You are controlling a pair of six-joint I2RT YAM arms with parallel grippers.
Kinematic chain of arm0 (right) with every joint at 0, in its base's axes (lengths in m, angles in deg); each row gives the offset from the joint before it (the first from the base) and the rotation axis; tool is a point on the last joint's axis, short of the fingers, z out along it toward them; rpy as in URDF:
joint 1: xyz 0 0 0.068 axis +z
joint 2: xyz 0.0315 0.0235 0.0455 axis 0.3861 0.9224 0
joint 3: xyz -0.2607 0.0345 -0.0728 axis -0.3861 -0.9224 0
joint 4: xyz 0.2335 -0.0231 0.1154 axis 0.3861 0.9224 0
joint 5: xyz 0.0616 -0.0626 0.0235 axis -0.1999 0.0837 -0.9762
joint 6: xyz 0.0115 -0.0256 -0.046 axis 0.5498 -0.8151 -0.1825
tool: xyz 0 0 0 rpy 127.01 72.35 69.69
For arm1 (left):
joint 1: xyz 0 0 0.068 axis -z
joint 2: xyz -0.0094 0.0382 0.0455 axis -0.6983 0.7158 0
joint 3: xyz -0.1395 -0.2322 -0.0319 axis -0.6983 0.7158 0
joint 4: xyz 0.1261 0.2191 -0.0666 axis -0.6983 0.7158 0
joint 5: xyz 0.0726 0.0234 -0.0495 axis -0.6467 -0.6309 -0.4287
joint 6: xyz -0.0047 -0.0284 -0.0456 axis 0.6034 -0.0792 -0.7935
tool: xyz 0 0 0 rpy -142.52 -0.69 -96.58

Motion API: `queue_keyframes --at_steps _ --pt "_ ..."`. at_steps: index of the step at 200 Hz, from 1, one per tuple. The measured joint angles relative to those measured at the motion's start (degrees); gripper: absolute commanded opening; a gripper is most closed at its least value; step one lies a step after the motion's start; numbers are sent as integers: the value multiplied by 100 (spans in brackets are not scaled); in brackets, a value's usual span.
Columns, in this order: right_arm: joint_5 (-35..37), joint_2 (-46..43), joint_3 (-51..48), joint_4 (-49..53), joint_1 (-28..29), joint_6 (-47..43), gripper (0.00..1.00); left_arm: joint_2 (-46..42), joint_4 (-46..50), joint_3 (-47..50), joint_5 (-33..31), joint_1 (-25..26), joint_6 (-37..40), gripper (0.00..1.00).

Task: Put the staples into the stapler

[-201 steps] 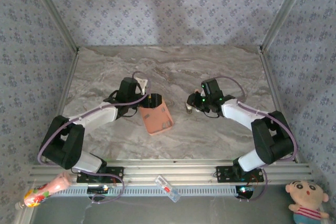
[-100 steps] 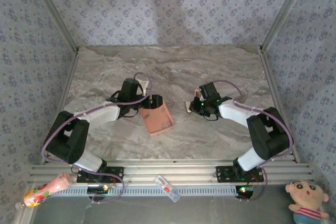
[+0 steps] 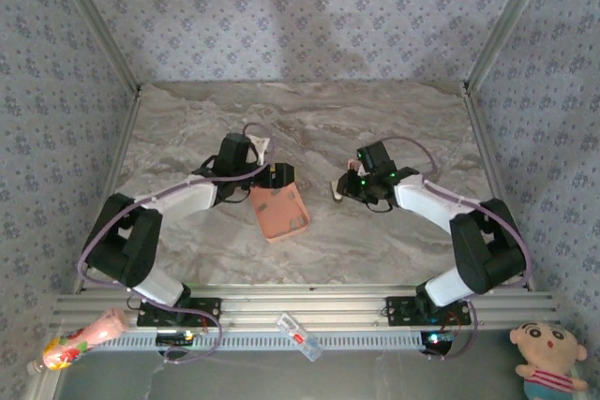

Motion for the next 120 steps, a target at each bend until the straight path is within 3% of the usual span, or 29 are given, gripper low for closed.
queue_keyframes --at_steps 54,120 --pt "-229 -835 -431 81 -603 -37 33 1126 299 -1561 400 138 210 76" --pt "-890 -1187 -1478 -162 -1567 -35 32 2922 953 -3674 861 466 420 75"
